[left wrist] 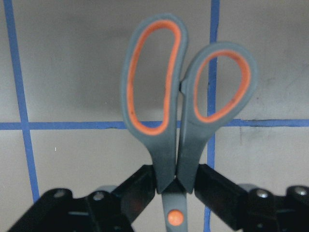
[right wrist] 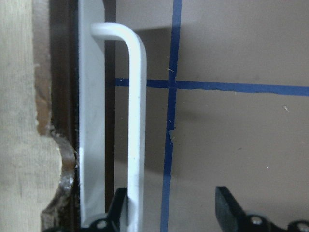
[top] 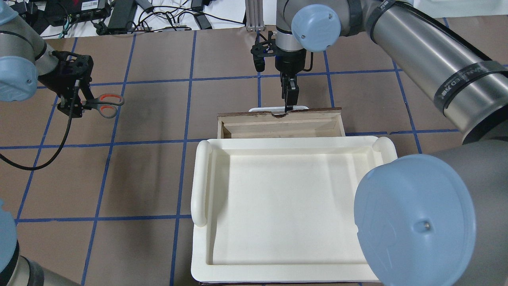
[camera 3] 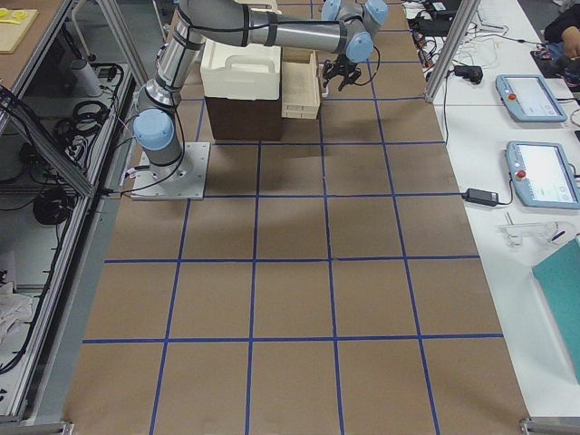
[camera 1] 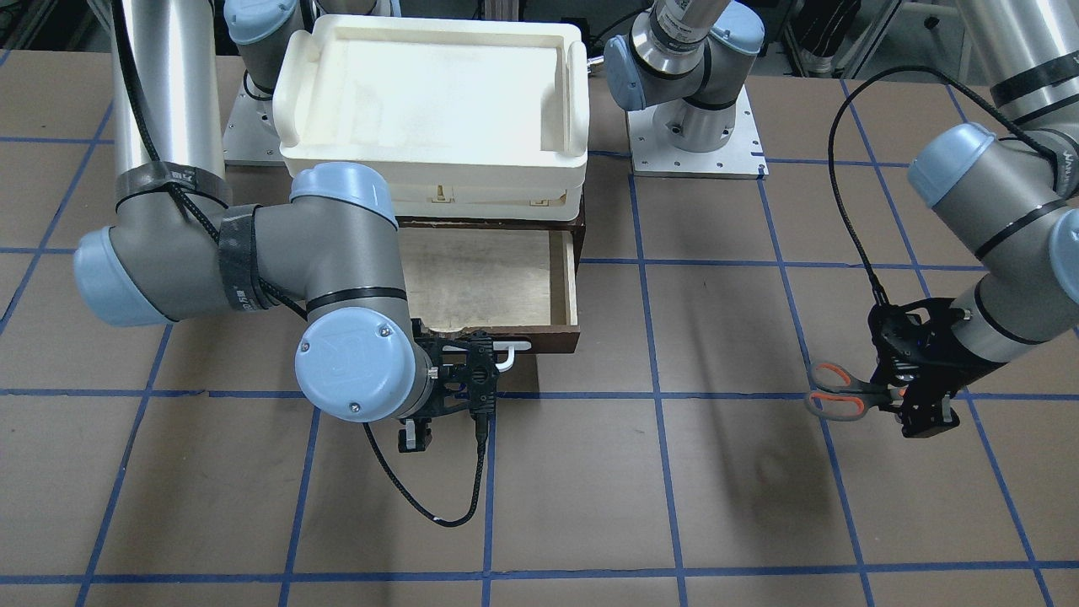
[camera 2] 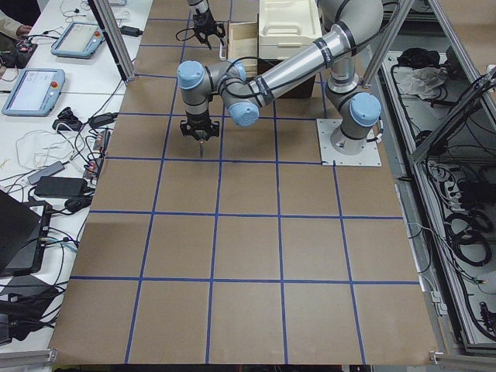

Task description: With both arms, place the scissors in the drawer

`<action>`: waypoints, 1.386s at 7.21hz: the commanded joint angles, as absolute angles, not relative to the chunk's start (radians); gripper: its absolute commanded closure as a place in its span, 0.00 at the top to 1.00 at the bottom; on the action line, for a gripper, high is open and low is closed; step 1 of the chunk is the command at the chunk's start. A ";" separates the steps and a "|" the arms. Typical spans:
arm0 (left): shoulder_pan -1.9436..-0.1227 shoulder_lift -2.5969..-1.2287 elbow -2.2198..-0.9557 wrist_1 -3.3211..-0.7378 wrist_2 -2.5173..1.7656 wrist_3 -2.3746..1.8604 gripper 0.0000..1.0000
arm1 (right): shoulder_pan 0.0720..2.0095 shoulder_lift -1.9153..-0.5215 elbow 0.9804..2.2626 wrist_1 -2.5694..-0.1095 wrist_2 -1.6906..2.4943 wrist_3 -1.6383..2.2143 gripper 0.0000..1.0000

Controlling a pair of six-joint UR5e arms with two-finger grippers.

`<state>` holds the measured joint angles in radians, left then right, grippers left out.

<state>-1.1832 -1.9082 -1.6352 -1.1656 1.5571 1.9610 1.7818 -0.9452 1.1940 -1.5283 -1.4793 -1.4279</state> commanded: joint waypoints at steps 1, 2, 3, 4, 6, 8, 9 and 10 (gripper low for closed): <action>-1.195 -1.902 -1.635 -1.172 1.559 1.959 0.12 | 1.779 -0.931 1.175 -1.545 -1.482 -1.428 0.67; -1.209 -1.893 -1.634 -1.172 1.557 1.941 0.12 | 1.778 -0.928 1.164 -1.545 -1.482 -1.430 0.67; -1.236 -1.870 -1.629 -1.196 1.555 1.937 0.12 | 1.778 -0.930 1.163 -1.545 -1.482 -1.430 0.67; -1.261 -1.856 -1.609 -1.242 1.555 1.922 0.12 | 1.778 -0.936 1.163 -1.546 -1.479 -1.421 0.72; -1.294 -1.838 -1.571 -1.313 1.545 1.870 0.12 | 1.778 -0.975 1.166 -1.572 -1.477 -1.393 1.00; -1.343 -1.818 -1.571 -1.327 1.545 1.808 0.12 | 1.778 -1.052 1.167 -1.595 -1.482 -1.347 1.00; -1.386 -1.803 -1.571 -1.339 1.546 1.755 0.12 | 1.772 -1.101 1.176 -1.615 -1.486 -1.321 1.00; -1.441 -1.787 -1.571 -1.354 1.546 1.697 0.12 | 1.744 -1.162 1.201 -1.611 -1.485 -1.248 1.00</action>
